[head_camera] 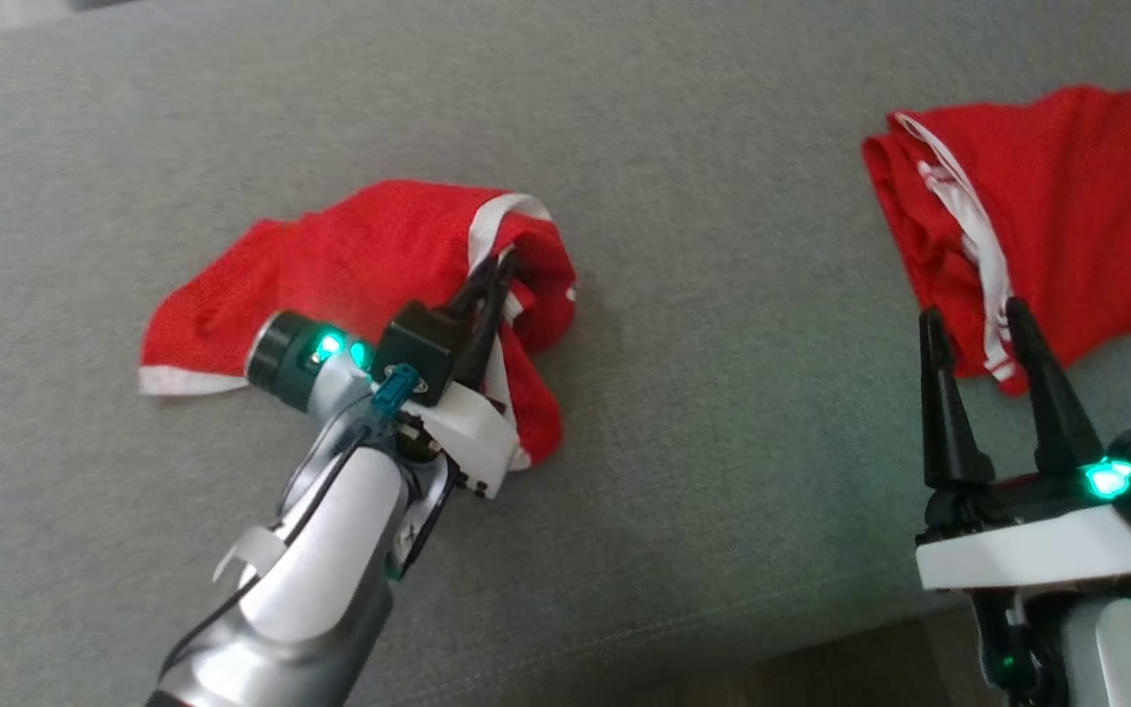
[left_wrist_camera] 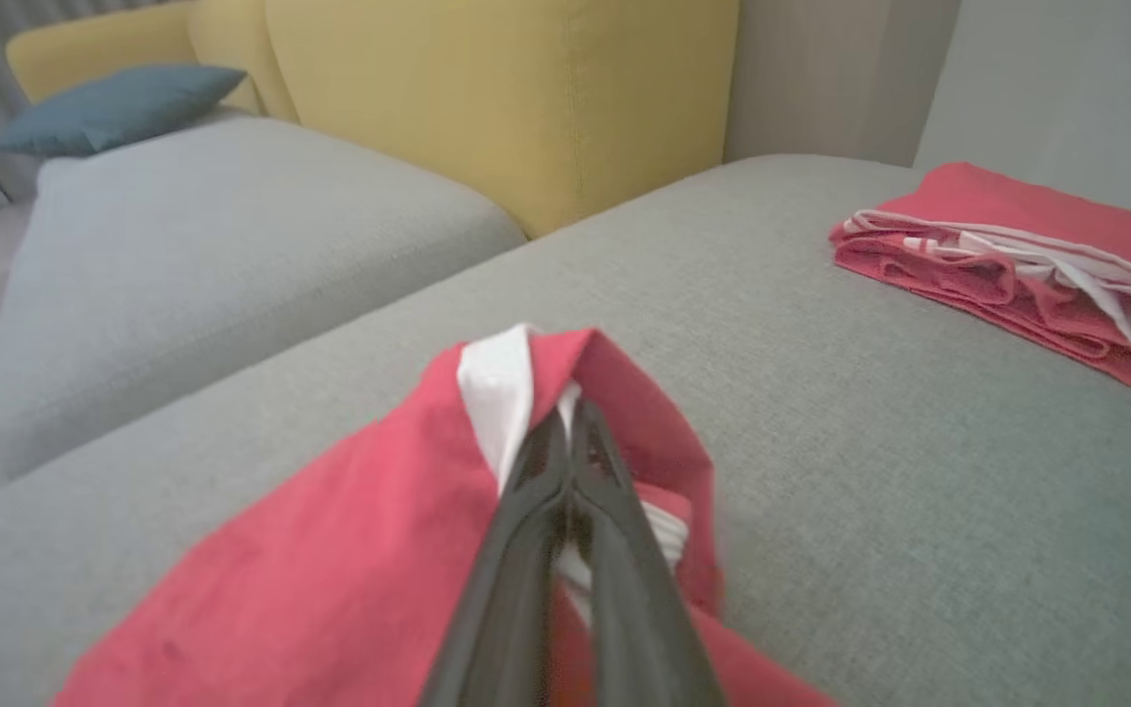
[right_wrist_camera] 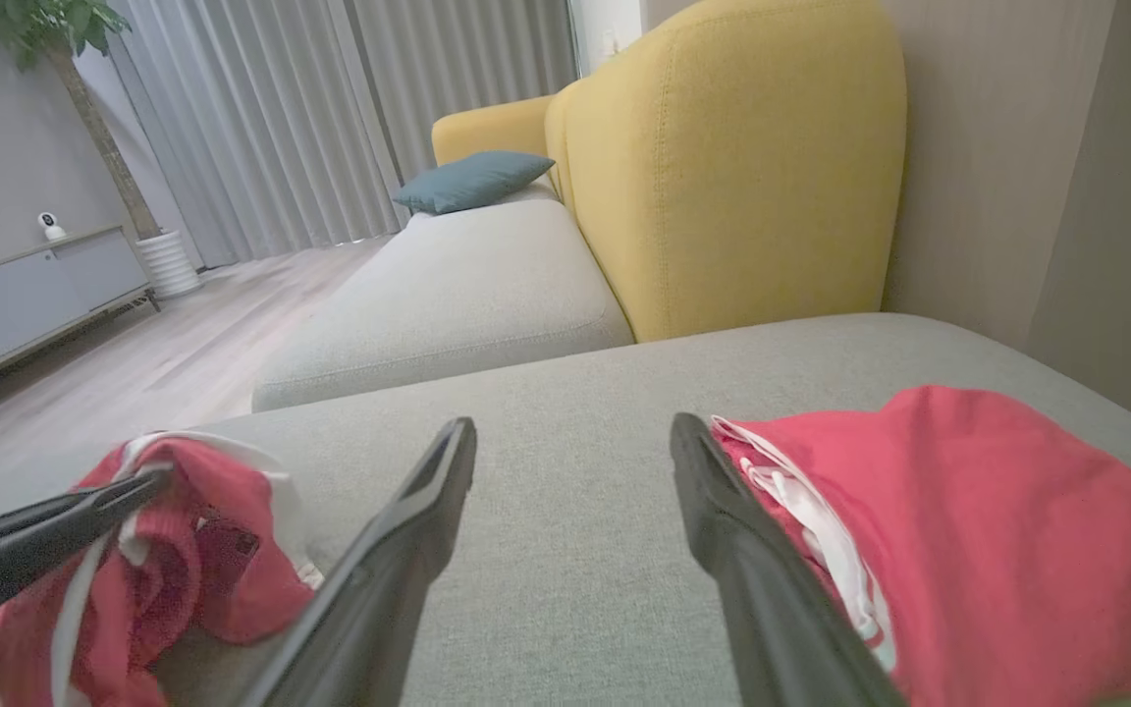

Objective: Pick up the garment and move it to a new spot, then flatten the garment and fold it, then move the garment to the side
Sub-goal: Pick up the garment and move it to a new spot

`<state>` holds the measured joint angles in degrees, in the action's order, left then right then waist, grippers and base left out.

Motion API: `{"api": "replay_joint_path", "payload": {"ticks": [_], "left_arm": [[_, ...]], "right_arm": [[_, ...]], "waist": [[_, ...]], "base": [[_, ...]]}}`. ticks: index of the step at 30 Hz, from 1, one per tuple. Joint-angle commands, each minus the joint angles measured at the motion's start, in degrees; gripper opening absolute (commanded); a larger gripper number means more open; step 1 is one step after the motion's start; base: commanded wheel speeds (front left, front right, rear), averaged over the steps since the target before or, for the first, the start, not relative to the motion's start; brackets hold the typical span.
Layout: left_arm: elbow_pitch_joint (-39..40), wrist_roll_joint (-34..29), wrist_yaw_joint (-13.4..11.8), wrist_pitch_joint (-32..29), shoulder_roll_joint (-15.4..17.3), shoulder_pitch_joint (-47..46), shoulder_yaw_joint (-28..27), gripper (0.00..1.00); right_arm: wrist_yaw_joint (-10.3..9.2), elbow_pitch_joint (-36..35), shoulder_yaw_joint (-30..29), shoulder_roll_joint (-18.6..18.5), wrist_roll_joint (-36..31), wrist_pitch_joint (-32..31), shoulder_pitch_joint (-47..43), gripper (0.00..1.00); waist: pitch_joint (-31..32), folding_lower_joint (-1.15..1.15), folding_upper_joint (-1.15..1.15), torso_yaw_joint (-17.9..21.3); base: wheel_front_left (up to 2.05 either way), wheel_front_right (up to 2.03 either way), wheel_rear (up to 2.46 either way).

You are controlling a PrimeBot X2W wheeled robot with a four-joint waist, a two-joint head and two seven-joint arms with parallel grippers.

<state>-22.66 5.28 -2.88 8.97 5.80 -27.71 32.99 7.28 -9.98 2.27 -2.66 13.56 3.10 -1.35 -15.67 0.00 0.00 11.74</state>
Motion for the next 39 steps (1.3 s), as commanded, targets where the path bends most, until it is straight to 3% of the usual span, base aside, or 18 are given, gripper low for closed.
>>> {"api": "replay_joint_path", "payload": {"ticks": [1,2,3,8,14,27,33,39], "left_arm": [[0.9,0.7,0.5,1.0,-0.3,-2.3,-1.1,0.00],[0.4,1.1,0.4,1.6,-0.6,-2.2,-1.0,0.37],[-0.1,1.4,0.3,2.3,-0.9,-2.1,-0.9,1.00],[0.1,2.2,-0.5,4.6,-1.8,-1.1,0.0,1.00],[6.4,2.5,-2.8,5.9,-1.9,2.0,-0.3,1.00],[16.7,4.7,-10.6,6.0,4.4,13.1,-14.0,1.00],[18.7,5.2,-10.6,6.0,6.8,18.9,-17.9,1.00],[20.0,4.9,-9.9,6.0,7.6,22.8,-17.9,1.00]], "right_arm": [[0.21,-1.4,1.5,-0.3,0.3,0.7,2.1,1.00],[0.21,-1.1,1.6,-0.3,0.4,0.9,2.2,1.00],[0.21,-0.8,1.6,-0.2,0.4,1.1,2.3,1.00],[0.21,0.2,1.6,-0.2,0.4,1.5,2.3,1.00],[0.21,0.3,1.2,-0.2,-0.6,1.1,1.5,1.00],[0.21,-0.8,-0.7,-0.6,-2.0,-1.0,-0.6,1.00],[0.21,-1.0,-1.3,-0.6,-2.3,-2.2,-2.5,1.00],[0.21,-0.5,-1.3,-0.5,-2.3,-2.8,-4.7,1.00]], "waist": [[-1.8,0.00,0.00,2.1],[-1.7,0.00,0.00,2.3],[-1.5,0.00,0.00,2.4],[0.2,0.00,0.00,1.6],[3.6,0.00,0.00,-2.0],[7.6,0.00,0.00,-9.7],[9.7,0.00,0.00,-11.0],[11.9,0.00,0.00,-10.5]], "base": [[0.00,0.00,0.00],[0.00,0.00,0.00],[0.00,0.00,0.00],[0.00,0.00,0.00],[0.00,0.00,0.00],[0.00,0.00,0.00],[0.00,0.00,0.00],[0.00,0.00,0.00]]}}
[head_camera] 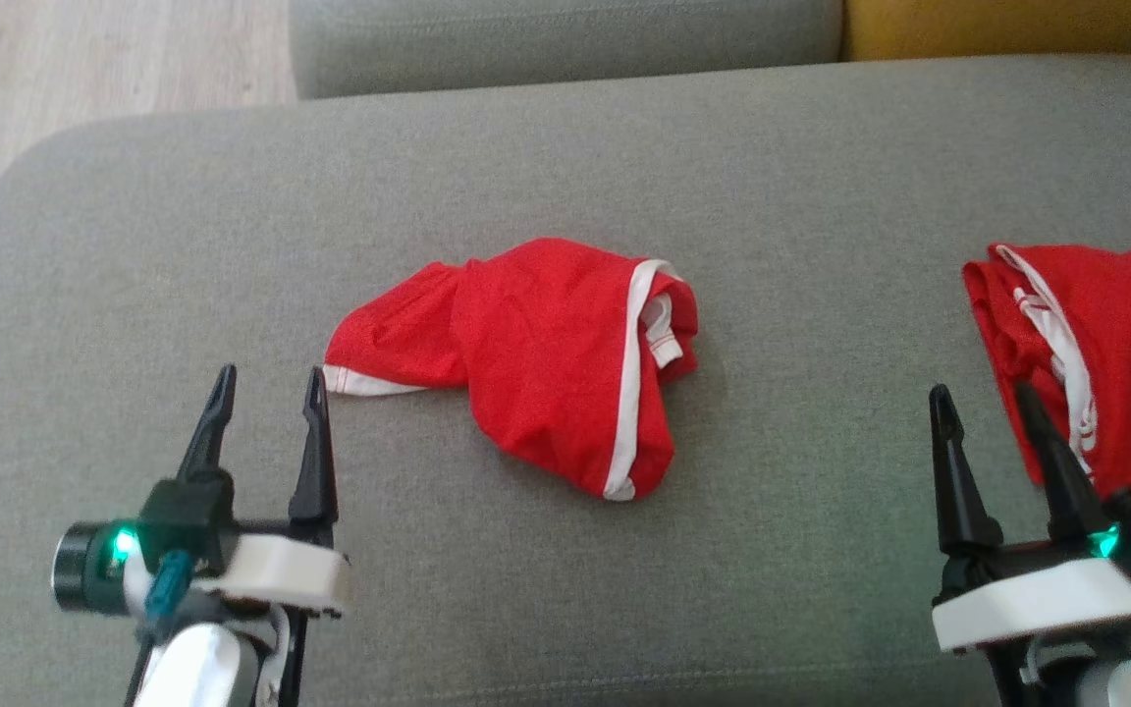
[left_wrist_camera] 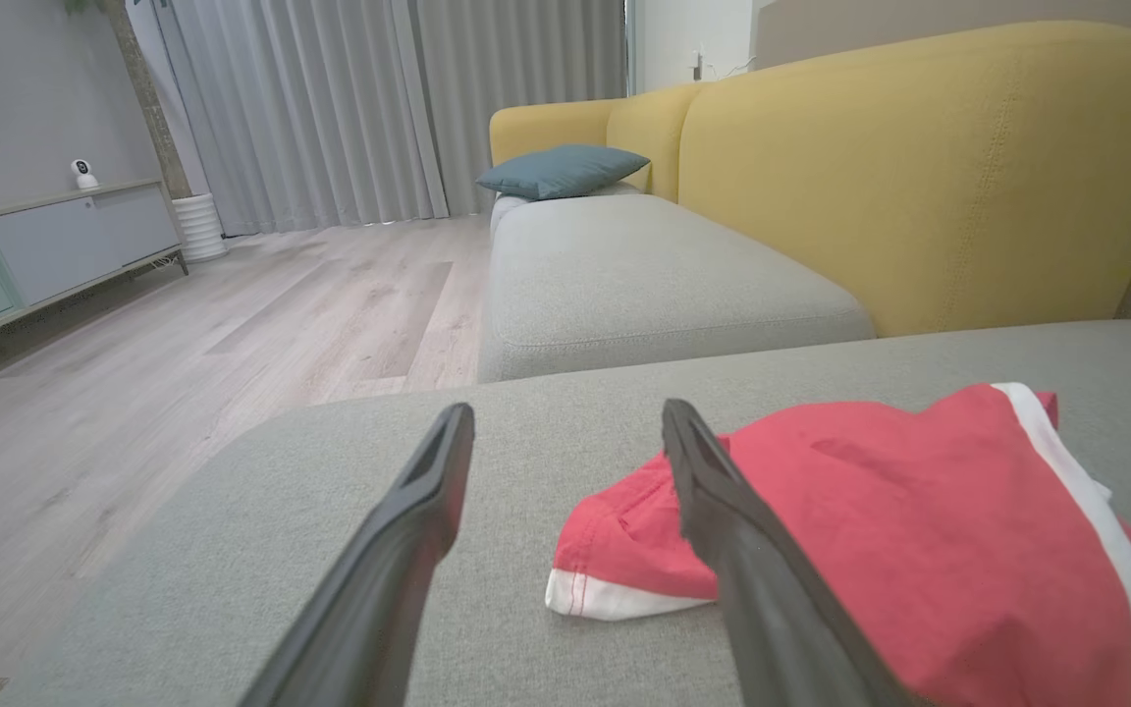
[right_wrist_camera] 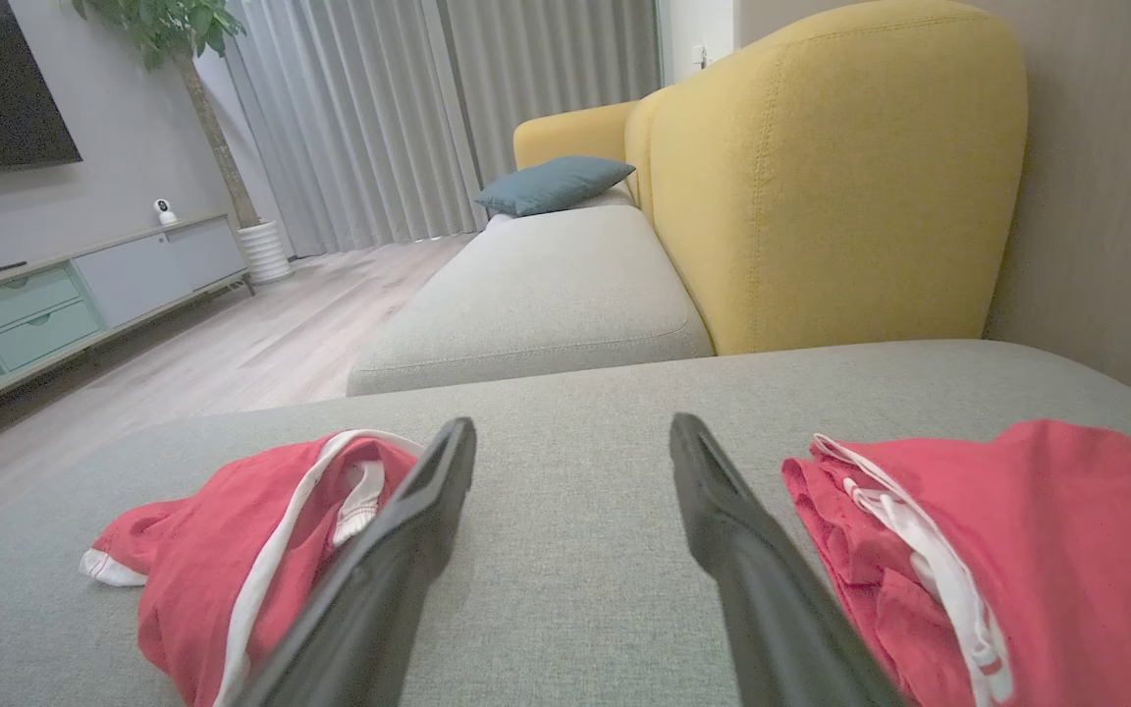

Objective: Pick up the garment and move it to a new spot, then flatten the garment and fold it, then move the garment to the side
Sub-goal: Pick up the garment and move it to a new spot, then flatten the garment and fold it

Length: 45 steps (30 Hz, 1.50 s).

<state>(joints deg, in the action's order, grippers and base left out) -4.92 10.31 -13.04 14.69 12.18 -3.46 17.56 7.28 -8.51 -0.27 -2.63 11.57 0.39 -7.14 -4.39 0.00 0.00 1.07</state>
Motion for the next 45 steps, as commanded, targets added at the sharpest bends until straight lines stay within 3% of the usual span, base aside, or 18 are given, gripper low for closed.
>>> {"api": "replay_joint_path", "payload": {"ticks": [1,16,45], "left_arm": [[2.4,-0.3,0.2,0.3,1.2,-0.8,-2.4,1.00],[3.4,0.1,-0.3,0.2,2.0,4.4,-1.6,1.00],[3.9,0.0,-1.4,0.2,2.1,2.3,-0.5,1.00]], "right_arm": [[0.21,-1.9,1.3,-0.5,-0.3,-0.1,0.7,1.00],[0.21,-2.8,1.4,-0.4,-0.7,-1.5,-2.0,1.00],[0.21,-2.5,2.7,-0.3,0.0,-1.9,-0.5,1.00]], "waist": [[1.0,0.00,0.00,0.3],[4.3,0.00,0.00,0.3],[0.7,0.00,0.00,0.0]], "base": [[0.00,0.00,0.00],[0.00,0.00,0.00],[0.00,0.00,0.00]]}}
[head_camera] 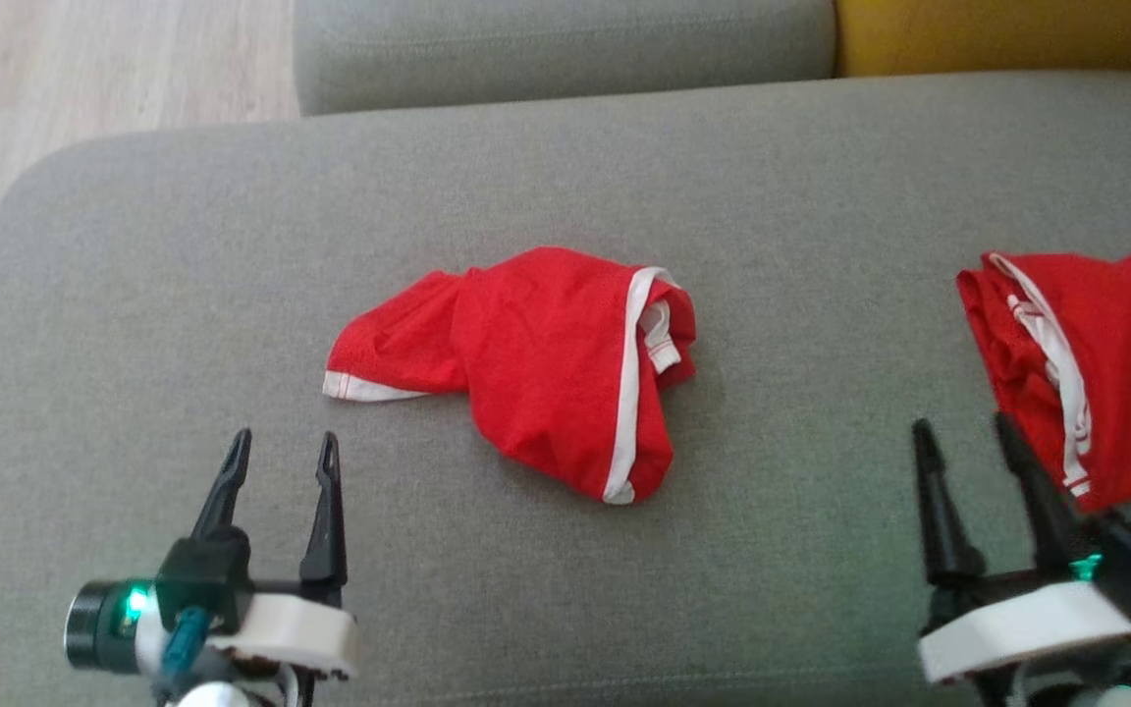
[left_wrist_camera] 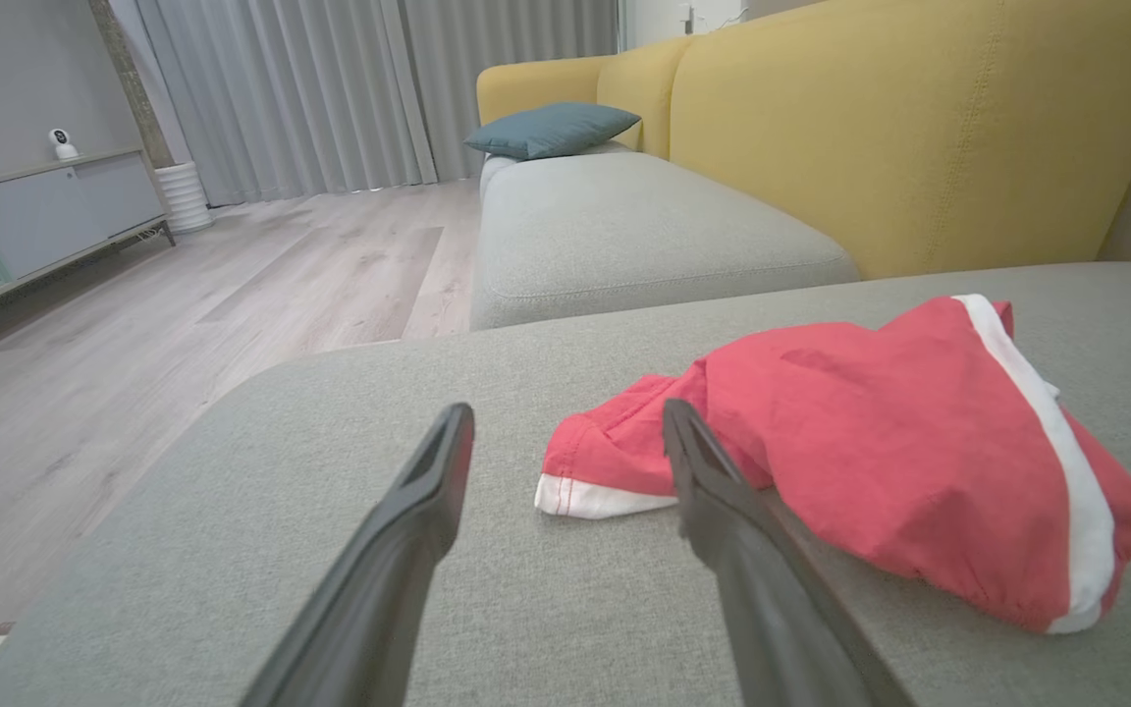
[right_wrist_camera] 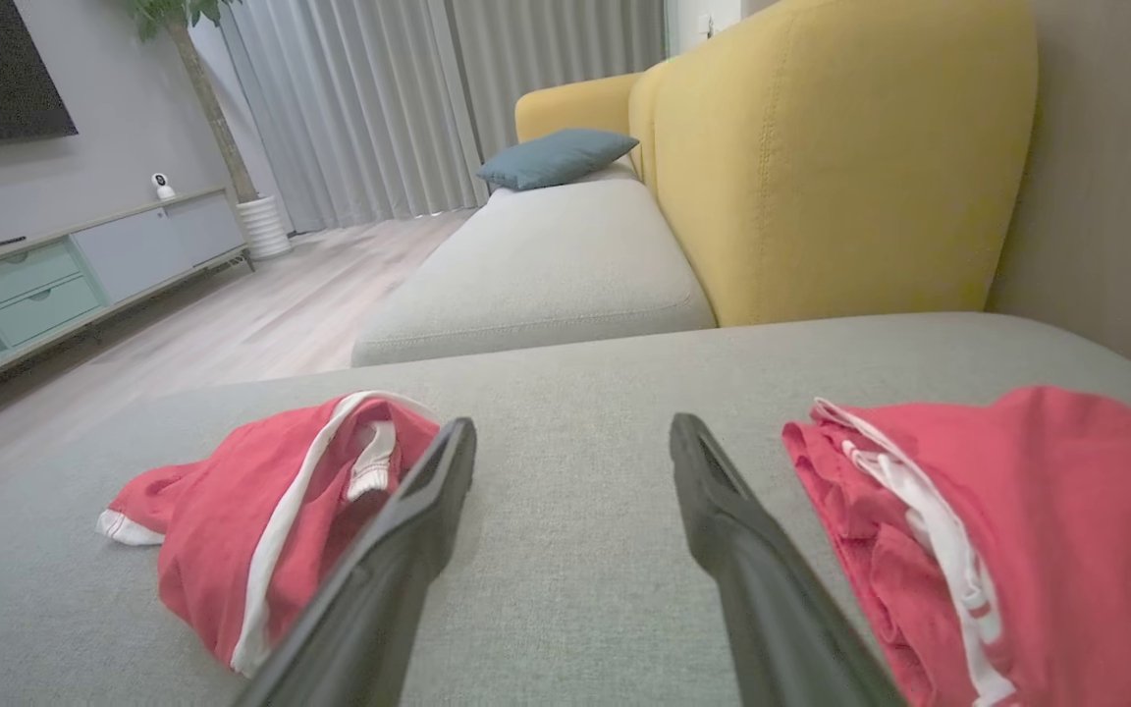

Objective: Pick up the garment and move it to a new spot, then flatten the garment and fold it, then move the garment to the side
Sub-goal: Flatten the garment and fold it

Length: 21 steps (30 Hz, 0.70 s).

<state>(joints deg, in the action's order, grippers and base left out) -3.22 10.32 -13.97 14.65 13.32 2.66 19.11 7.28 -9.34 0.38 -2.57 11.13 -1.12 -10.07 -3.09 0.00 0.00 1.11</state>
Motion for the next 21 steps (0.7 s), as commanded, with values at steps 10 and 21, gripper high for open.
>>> {"api": "replay_joint_path", "payload": {"ticks": [10,21], "left_arm": [[2.5,-0.8,-0.1,0.3,0.4,-8.3,-1.5,1.00],[3.2,-2.1,0.3,0.3,-1.4,-13.1,-1.0,1.00]], "right_arm": [[0.21,5.5,18.9,-3.1,3.5,-3.1,7.1,1.00],[0.21,22.3,31.2,-2.5,6.6,-1.1,21.0,1.00]], "waist": [[-6.2,0.00,0.00,-1.4],[-11.8,0.00,0.00,-4.3]], "base": [[0.00,0.00,0.00],[0.00,0.00,0.00]]}}
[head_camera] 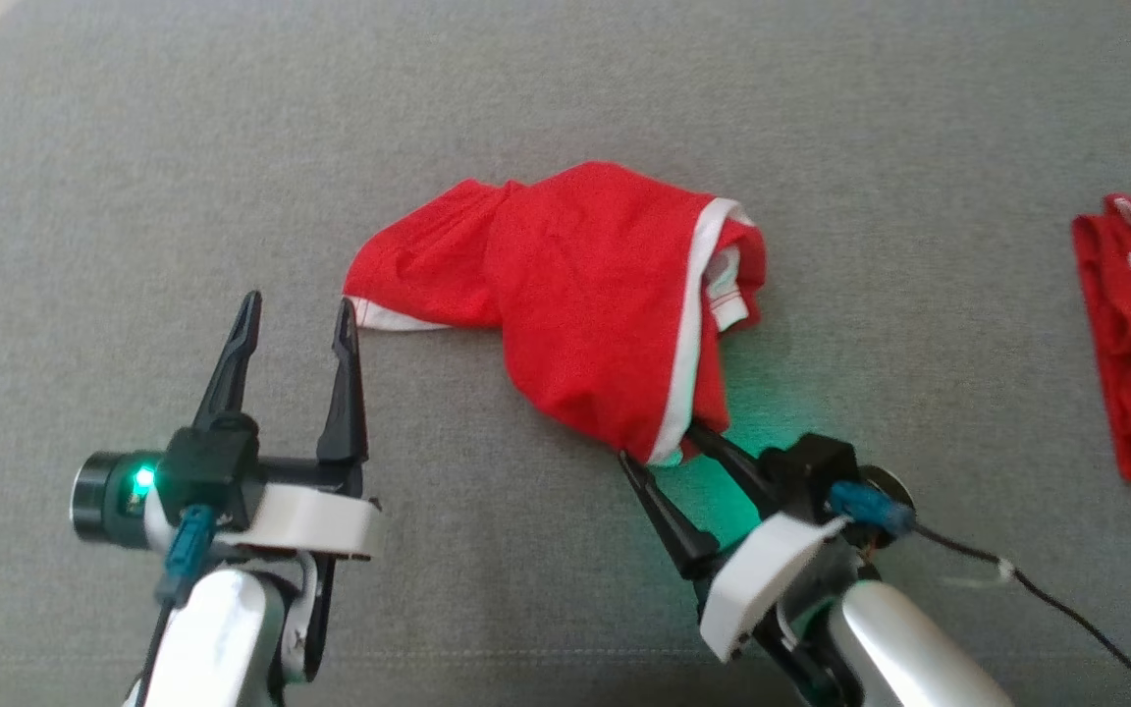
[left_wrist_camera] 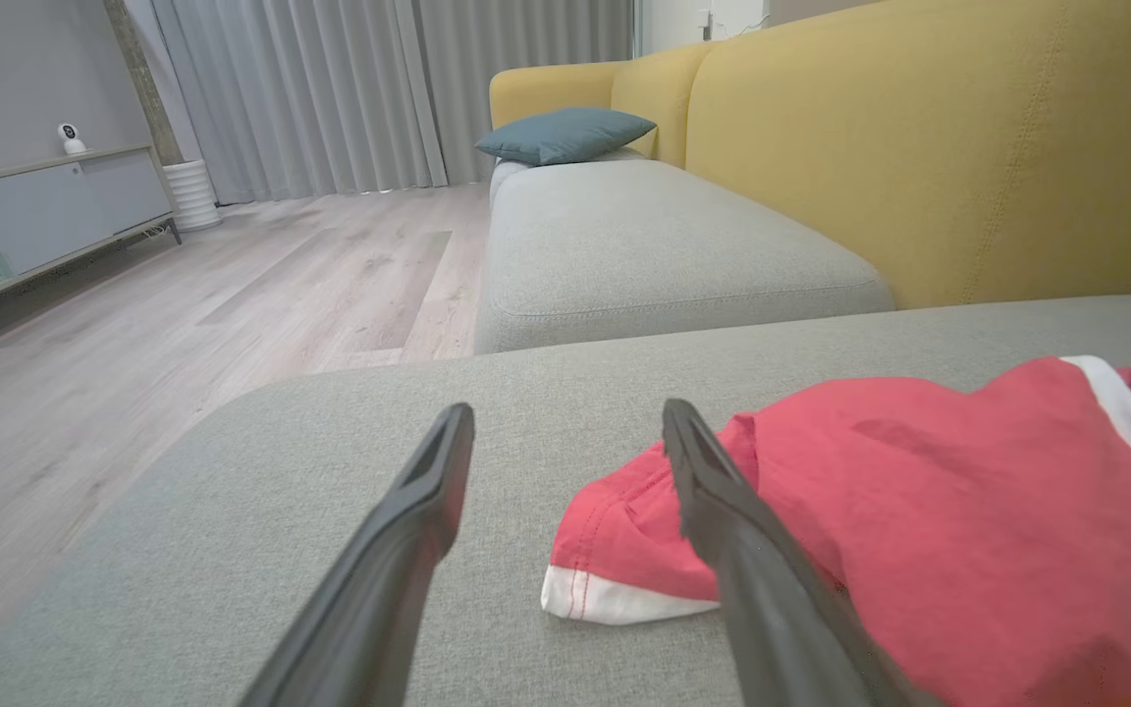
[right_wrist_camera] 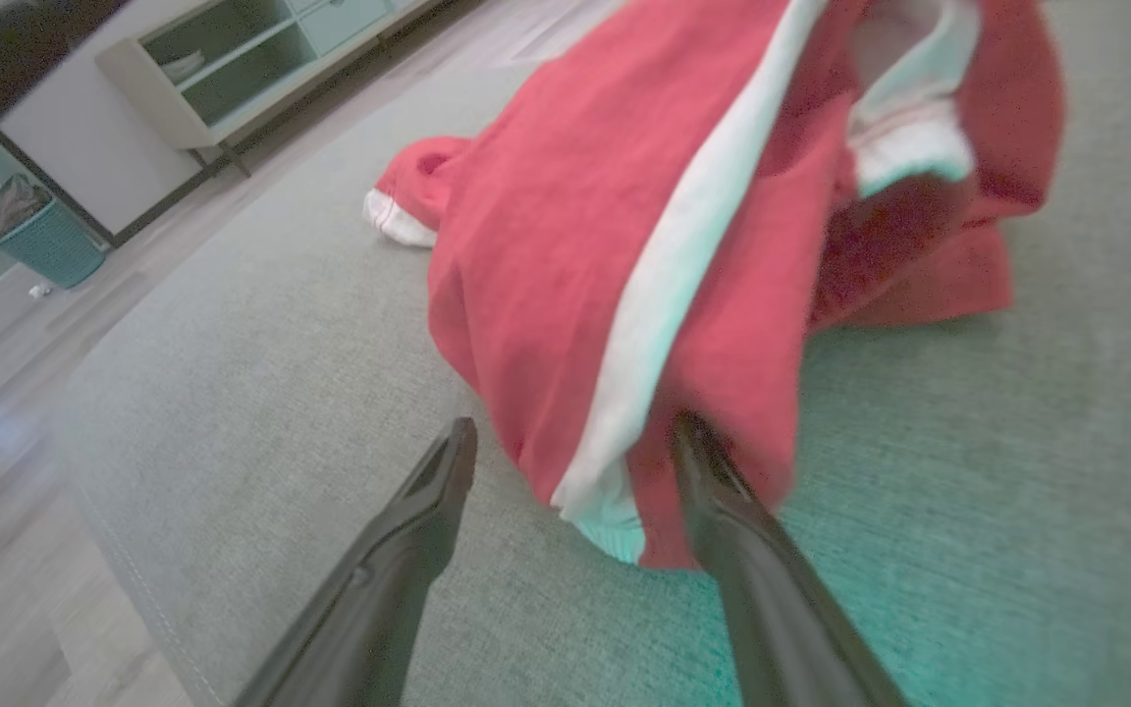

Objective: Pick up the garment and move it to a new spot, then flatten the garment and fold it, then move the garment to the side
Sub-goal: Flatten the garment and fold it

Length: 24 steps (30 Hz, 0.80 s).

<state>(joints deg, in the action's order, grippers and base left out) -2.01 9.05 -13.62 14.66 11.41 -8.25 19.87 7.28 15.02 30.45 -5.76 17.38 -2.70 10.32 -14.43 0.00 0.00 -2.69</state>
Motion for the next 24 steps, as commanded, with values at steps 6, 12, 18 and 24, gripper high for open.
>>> {"api": "replay_joint_path", "payload": {"ticks": [6,12,18,24], "left_arm": [[2.1,-1.5,0.2,0.3,-0.6,-3.0,-1.9,1.00],[1.9,-1.6,0.5,0.3,-1.3,-2.6,-2.5,1.00],[1.6,-1.8,1.2,0.3,-2.1,-2.5,-2.9,1.00],[1.3,-2.1,1.9,0.3,-2.7,-2.2,-3.0,1.00]], "right_arm": [[0.21,3.6,1.8,0.5,0.3,0.5,4.2,0.00],[0.21,0.1,0.6,-5.5,-1.2,-1.8,3.3,0.00],[0.21,-6.4,-3.6,-15.6,-1.8,-7.4,1.3,0.00],[0.21,-7.4,-9.0,-20.7,-1.7,-8.1,-0.4,0.00]], "waist": [[-1.4,0.00,0.00,-1.3],[-0.8,0.00,0.00,-0.2],[0.4,0.00,0.00,1.0],[0.8,0.00,0.00,1.6]], "base": [[0.00,0.00,0.00],[0.00,0.00,0.00],[0.00,0.00,0.00],[0.00,0.00,0.00]]}}
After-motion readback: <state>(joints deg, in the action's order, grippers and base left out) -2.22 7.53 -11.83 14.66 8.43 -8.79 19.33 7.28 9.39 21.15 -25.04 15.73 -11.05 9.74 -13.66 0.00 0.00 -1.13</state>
